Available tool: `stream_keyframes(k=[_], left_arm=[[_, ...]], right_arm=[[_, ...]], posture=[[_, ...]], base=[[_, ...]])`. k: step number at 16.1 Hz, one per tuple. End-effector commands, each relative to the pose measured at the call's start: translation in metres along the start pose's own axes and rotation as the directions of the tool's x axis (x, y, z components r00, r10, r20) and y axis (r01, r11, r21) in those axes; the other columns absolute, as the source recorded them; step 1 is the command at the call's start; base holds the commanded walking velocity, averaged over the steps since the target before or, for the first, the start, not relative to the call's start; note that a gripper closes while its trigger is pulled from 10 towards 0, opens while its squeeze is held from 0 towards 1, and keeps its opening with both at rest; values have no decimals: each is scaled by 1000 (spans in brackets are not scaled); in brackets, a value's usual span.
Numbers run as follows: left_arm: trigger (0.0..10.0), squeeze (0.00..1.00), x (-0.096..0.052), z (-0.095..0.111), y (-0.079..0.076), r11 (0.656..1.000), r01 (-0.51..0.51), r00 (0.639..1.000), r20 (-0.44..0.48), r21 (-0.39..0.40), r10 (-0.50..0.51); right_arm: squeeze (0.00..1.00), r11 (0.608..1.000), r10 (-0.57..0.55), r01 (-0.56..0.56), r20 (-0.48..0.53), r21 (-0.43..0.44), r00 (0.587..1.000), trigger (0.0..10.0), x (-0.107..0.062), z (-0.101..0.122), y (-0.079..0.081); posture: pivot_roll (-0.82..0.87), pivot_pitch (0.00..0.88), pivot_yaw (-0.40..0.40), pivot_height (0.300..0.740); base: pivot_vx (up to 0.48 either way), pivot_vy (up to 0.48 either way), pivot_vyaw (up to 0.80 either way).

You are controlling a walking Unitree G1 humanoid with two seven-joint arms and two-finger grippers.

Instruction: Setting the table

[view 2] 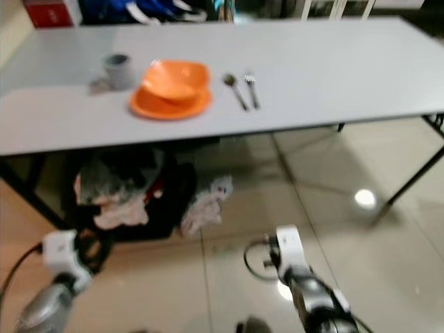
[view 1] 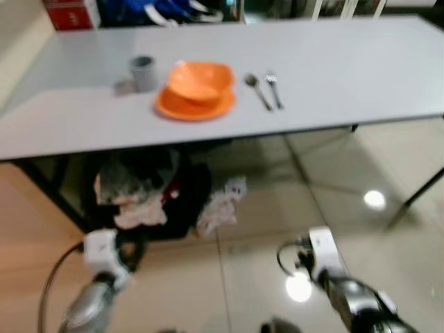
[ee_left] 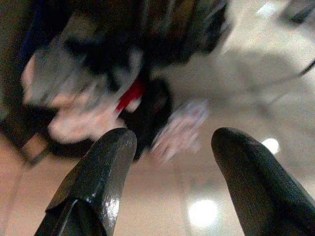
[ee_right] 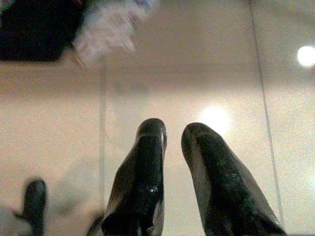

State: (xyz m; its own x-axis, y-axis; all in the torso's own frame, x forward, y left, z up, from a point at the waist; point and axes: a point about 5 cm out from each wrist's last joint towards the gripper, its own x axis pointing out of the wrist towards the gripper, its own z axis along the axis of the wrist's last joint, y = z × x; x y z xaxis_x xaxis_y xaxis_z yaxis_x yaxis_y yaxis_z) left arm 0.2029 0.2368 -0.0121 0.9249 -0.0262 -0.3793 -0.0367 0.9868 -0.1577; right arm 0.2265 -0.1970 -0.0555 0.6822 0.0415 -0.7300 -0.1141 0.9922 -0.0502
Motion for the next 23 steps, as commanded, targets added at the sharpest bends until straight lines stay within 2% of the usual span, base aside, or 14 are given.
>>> stream_keyframes(k=[1,3,6,10,11,13,15,17,18,20,23], left_arm=[[10000,0,4,-6,-6,1000,21,999,-23,-9,-22],[10000,0,3,-22,-1,999,-5,997,-80,-33,2],[10000,0,-1,-50,-3,996,-57,980,-194,-73,42],[10000,0,-12,-72,1,987,-130,943,-319,-95,94],[10000,0,-18,-81,4,981,-167,924,-364,-101,120],[10000,0,-21,-87,4,974,-194,909,-394,-115,135],[10000,0,-23,-90,4,970,-227,888,-427,-91,168],[10000,0,-21,-88,4,967,-237,898,-402,-96,180],[10000,0,-22,-92,2,975,-217,883,-435,-44,177],[10000,0,-27,-98,2,972,-233,859,-472,-14,199],[10000,0,-31,-102,3,968,-250,848,-489,-26,206]], right_arm=[[0,998,-59,59,-54,1,997,10000,-6,-17,-16],[0,997,-77,76,-101,-13,992,10000,-11,-33,-20],[0,996,-94,92,-160,-22,983,10000,-15,-49,-23],[0,996,-90,84,-193,-42,977,10000,-17,-57,-20],[0,996,-90,85,-193,-36,977,10000,-17,-57,-19],[0,996,-91,86,-195,-35,977,10000,-17,-58,-18],[0,996,-90,84,-198,-35,976,10000,-17,-59,-18],[0,995,-95,89,-205,-38,974,10000,-18,-60,-19],[0,996,-91,82,-222,-46,971,10000,-18,-62,-19],[0,996,-91,84,-230,-40,969,10000,-19,-64,-18],[0,993,-100,81,-242,-85,965,10000,-19,-65,-19]], posture=[[-125,123,25,740],[-128,122,17,740],[-128,111,9,740],[-141,95,10,740],[-152,88,15,740],[-165,82,16,740],[-173,82,16,740],[-171,87,13,740],[-170,89,12,740],[-169,89,11,740],[-167,89,14,740]], base=[[0,-446,0],[0,-442,0],[0,-436,0],[0,-431,0],[0,-428,0],[0,-429,0],[161,-176,0],[0,0,0],[416,0,0],[480,0,-800],[469,0,-156]])
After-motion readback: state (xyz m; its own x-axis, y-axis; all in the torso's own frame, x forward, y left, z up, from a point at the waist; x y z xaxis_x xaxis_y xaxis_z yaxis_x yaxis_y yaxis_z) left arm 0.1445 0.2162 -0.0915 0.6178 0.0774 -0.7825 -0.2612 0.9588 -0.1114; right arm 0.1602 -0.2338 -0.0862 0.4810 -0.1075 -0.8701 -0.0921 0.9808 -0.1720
